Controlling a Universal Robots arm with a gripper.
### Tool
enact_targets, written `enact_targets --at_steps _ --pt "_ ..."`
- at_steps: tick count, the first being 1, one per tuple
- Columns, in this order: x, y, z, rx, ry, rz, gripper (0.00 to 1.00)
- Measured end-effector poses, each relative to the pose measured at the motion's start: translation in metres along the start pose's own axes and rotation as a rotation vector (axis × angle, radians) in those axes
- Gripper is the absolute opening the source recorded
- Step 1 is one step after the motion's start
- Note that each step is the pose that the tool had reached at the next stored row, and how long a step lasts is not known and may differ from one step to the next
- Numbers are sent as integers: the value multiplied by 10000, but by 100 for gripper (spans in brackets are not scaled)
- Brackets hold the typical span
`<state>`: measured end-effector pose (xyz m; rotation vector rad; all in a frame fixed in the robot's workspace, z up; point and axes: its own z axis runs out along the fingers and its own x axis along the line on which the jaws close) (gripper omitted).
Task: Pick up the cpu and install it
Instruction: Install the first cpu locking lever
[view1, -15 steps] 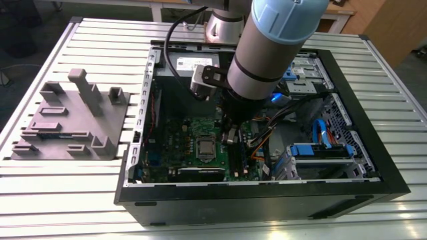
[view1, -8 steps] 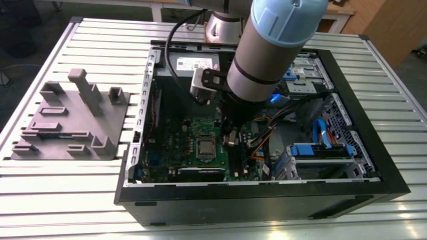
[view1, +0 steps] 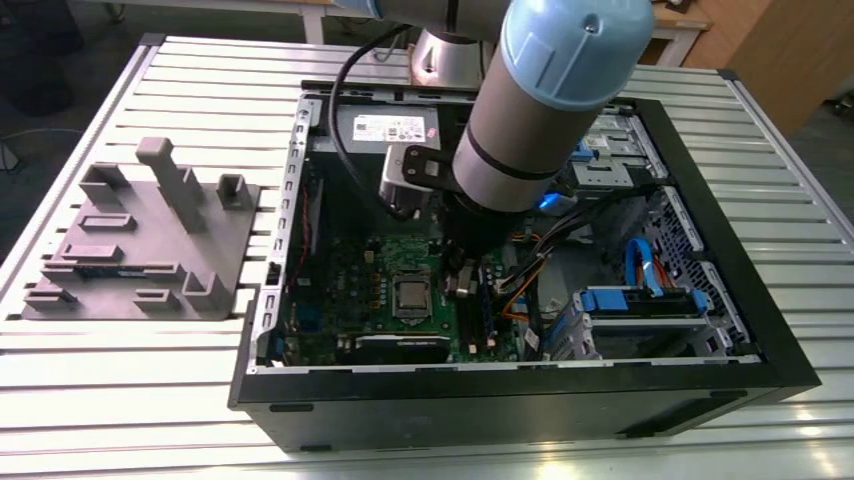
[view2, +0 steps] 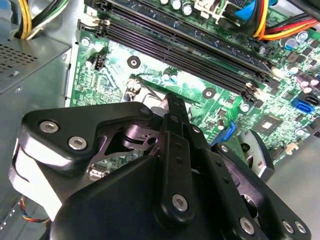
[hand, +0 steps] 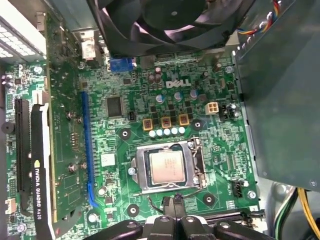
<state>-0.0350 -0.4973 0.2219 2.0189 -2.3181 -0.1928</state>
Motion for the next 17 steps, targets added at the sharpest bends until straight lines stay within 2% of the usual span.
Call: enact_targets --at_steps 4,11,17 --pt "42 6 12 -6 18 -129 10" --pt "82 -2 70 -20 69 -509 10" --pt "106 -11 118 -72 109 -752 10"
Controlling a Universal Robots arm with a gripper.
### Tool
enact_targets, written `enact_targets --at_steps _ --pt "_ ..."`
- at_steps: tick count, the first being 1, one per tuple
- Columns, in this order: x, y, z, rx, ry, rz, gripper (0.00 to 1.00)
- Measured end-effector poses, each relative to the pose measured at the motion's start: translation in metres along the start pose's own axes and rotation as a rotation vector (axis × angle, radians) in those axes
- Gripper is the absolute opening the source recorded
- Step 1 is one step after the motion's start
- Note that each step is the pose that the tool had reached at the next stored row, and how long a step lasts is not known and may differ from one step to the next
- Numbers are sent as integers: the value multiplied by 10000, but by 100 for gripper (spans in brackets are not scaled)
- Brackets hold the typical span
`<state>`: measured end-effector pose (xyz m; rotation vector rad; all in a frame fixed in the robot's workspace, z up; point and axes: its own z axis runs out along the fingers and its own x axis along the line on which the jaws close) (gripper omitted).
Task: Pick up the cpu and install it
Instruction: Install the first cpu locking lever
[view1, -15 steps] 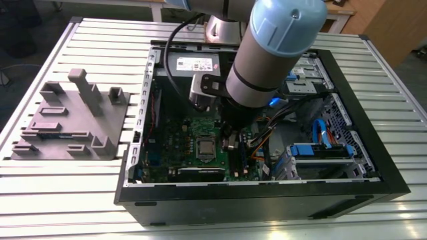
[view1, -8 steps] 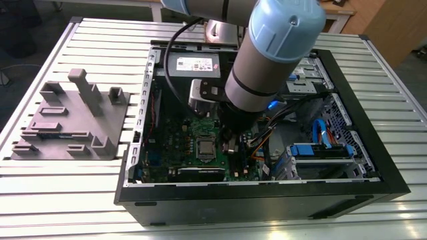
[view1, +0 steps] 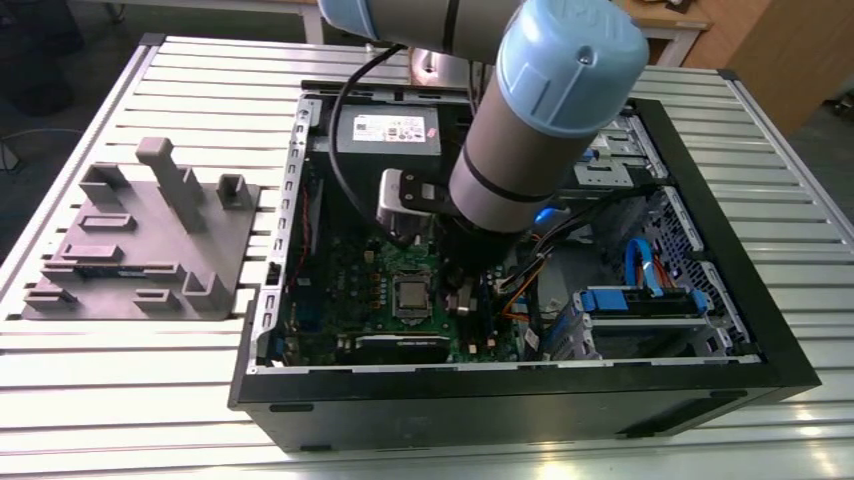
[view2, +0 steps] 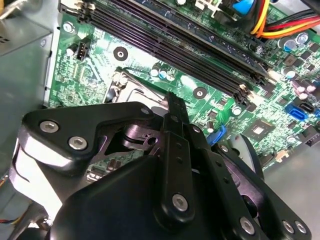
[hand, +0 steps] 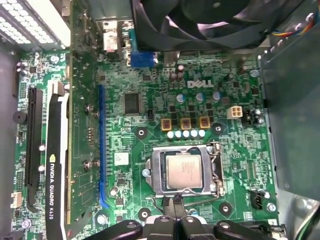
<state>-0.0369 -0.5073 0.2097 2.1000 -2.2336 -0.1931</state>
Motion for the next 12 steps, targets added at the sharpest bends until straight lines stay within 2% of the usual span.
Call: enact_targets --at_steps 4,12 --pt "15 -6 41 -39 25 -163 10" --pt "46 -17 103 -70 66 -454 10"
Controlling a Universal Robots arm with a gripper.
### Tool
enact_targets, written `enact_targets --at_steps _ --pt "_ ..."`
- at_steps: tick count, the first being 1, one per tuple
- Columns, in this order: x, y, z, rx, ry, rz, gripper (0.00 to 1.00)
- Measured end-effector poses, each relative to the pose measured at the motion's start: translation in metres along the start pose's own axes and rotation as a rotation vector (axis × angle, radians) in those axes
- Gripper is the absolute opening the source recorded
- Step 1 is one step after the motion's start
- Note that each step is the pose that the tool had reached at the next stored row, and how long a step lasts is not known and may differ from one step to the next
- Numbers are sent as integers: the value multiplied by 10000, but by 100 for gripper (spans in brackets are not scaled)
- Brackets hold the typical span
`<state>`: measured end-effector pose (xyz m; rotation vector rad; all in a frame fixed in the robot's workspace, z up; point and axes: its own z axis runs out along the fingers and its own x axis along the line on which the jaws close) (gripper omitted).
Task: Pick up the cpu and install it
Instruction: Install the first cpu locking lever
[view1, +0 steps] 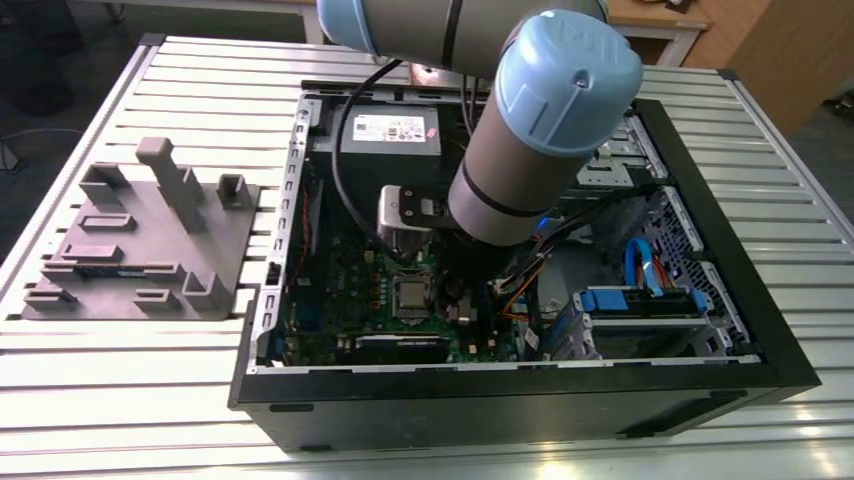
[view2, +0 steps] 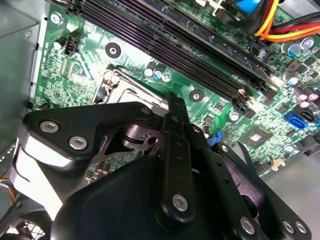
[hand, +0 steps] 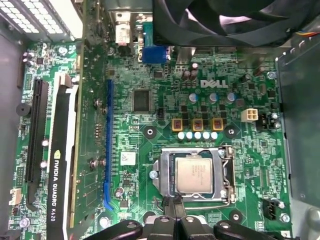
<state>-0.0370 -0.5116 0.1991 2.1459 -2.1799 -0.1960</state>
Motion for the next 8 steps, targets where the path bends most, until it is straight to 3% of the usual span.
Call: enact_targets --at_steps 8 --pt "5 -6 44 -5 -8 -54 10"
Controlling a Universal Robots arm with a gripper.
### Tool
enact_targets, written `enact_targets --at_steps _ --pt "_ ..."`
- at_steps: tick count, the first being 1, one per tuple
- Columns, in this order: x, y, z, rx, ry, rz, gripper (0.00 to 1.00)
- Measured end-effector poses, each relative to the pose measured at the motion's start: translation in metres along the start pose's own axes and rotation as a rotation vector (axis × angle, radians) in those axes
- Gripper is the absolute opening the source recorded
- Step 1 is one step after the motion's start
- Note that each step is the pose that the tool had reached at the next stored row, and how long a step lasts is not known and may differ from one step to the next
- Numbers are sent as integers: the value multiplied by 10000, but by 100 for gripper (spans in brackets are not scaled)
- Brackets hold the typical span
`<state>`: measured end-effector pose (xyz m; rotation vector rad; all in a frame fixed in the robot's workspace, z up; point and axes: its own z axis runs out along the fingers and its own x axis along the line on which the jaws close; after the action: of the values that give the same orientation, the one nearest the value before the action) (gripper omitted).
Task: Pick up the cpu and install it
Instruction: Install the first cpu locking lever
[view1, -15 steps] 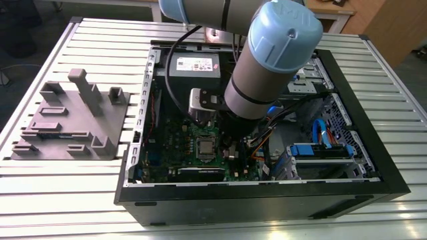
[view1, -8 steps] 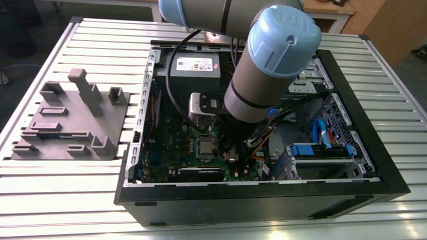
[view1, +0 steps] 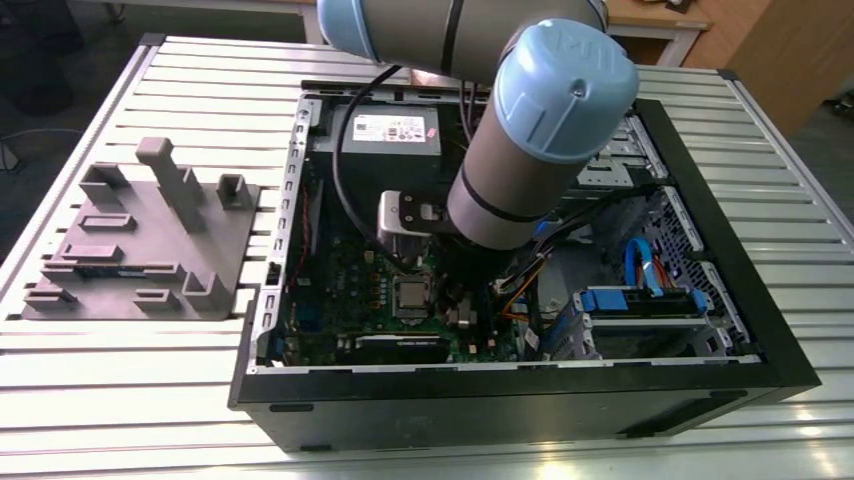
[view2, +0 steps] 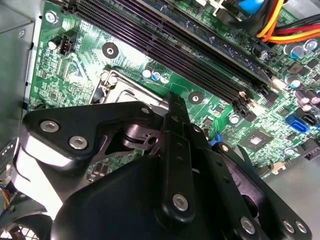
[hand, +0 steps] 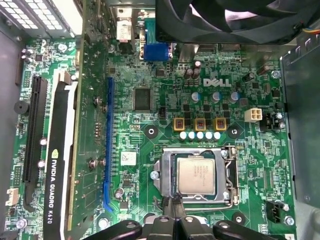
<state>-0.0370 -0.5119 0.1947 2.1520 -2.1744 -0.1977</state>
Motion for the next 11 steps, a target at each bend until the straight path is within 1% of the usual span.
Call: enact_targets --at_steps 2,11 --pt "0 -2 13 1 -11 -2 10" --pt "3 -9 57 -2 -7 -5 10"
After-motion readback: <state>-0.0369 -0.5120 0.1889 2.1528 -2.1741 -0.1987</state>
